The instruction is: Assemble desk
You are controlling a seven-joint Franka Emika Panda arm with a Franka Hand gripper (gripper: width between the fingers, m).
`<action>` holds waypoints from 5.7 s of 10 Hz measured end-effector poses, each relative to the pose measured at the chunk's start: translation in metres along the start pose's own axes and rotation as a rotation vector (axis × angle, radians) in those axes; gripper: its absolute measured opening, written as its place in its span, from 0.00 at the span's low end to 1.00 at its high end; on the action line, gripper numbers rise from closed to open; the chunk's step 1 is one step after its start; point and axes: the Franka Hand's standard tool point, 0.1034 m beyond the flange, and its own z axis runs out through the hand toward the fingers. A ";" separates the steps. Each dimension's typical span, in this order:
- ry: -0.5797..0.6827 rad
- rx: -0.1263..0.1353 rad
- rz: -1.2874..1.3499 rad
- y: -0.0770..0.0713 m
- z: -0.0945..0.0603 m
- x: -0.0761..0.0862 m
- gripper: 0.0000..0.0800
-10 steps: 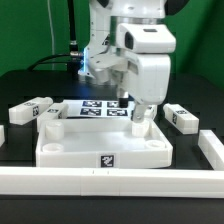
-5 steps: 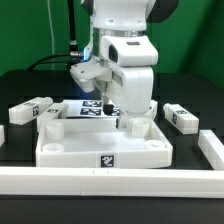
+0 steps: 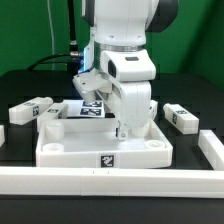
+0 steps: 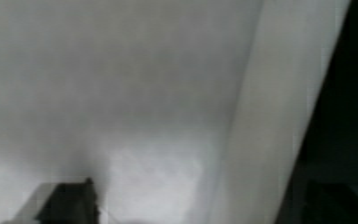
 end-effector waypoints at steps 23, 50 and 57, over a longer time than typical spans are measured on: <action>0.009 -0.048 0.302 0.061 -0.003 0.057 0.07; 0.071 -0.065 1.305 0.047 -0.042 0.114 0.81; 0.097 -0.003 1.765 0.039 -0.038 0.136 0.81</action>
Offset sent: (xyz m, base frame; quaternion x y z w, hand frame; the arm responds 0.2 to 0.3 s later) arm 0.0000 0.0000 0.0000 0.0000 0.0000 0.0000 1.0000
